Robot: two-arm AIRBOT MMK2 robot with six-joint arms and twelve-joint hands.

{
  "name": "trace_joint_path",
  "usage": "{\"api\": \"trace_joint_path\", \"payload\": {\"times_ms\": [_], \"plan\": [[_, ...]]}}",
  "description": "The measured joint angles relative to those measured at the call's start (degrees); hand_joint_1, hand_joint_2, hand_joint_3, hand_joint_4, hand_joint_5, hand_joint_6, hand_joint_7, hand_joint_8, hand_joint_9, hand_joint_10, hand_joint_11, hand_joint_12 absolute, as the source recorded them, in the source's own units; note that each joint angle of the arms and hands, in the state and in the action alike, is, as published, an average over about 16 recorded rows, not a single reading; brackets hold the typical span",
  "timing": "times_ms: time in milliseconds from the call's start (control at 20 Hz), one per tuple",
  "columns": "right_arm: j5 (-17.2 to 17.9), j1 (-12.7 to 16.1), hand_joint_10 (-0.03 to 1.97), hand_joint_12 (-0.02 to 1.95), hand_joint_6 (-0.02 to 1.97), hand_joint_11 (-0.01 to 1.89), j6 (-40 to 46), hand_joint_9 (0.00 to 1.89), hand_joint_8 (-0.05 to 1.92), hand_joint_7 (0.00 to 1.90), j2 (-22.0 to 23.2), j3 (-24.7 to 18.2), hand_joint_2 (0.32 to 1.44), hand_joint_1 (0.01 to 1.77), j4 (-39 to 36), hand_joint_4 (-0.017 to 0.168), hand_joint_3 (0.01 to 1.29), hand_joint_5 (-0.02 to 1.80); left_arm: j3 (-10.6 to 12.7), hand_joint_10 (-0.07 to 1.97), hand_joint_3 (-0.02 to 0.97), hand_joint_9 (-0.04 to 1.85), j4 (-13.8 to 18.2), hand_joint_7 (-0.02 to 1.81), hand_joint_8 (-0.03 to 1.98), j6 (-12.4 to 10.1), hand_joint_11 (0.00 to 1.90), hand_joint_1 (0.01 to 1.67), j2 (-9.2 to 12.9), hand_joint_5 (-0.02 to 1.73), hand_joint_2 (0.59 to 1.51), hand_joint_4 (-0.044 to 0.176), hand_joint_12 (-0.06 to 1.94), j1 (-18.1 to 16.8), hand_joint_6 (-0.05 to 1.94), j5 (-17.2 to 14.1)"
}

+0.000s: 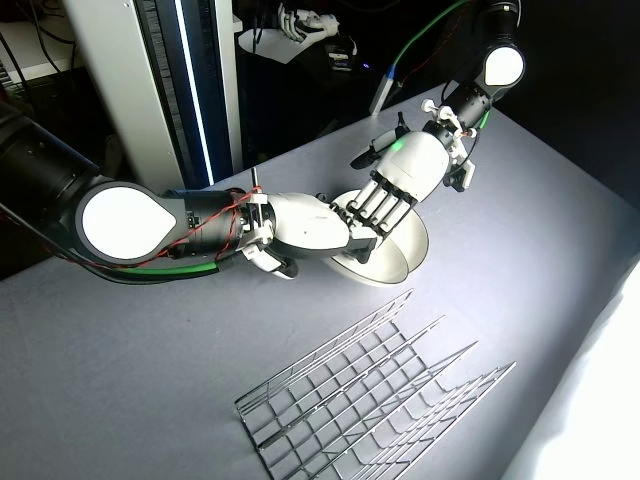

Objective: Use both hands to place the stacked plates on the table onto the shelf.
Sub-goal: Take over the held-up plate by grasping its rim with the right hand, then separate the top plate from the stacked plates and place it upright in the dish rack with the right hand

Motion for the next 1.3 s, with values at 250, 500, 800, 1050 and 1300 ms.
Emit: {"api": "trace_joint_path", "payload": {"times_ms": [250,500,800,1050,1300], "plan": [[0.1,0.0,0.89,1.5,0.65,0.53,-0.7,0.72,0.65,0.71,-0.7,0.5,1.05,1.37,1.5,0.0,0.01,0.66,0.4,0.01,-0.002,0.13,-0.4,0.11,-0.01,-0.2,0.07,0.01,-0.1,0.11,1.102,-0.009,0.13,-0.2,-0.02,0.0],[0.4,0.3,1.21,1.52,1.02,0.74,-1.1,0.82,0.98,0.78,-1.0,0.6,1.04,1.4,2.4,-0.003,0.01,0.71,0.5,0.01,-0.002,0.13,-1.2,0.12,-0.01,-0.6,0.07,0.01,0.6,0.13,1.103,-0.005,0.14,-0.8,-0.01,0.1],[0.6,0.7,1.23,1.4,1.18,0.78,-1.2,0.86,1.12,0.81,-1.0,0.5,1.02,1.39,3.1,-0.004,0.01,0.74,-0.2,0.01,-0.002,0.14,-3.3,0.15,0.0,-1.4,0.08,0.01,3.2,0.15,1.104,-0.002,0.16,-3.7,0.0,0.6],[0.3,1.4,1.25,1.36,1.23,0.77,-1.2,0.87,1.12,0.84,-0.6,-0.4,1.02,1.38,3.8,-0.002,0.01,0.76,-2.4,0.01,-0.002,0.14,-5.0,0.16,0.0,-2.3,0.07,0.01,7.2,0.16,1.105,0.001,0.17,-6.5,0.02,1.4],[-0.4,2.7,1.25,1.33,1.22,0.77,-1.1,0.88,1.12,0.87,-0.1,-1.8,1.03,1.37,4.9,0.002,0.01,0.79,-5.0,0.01,-0.002,0.14,-7.3,0.16,0.0,-2.9,0.07,0.01,11.8,0.16,1.105,0.0,0.18,-8.9,0.02,3.1]]}}
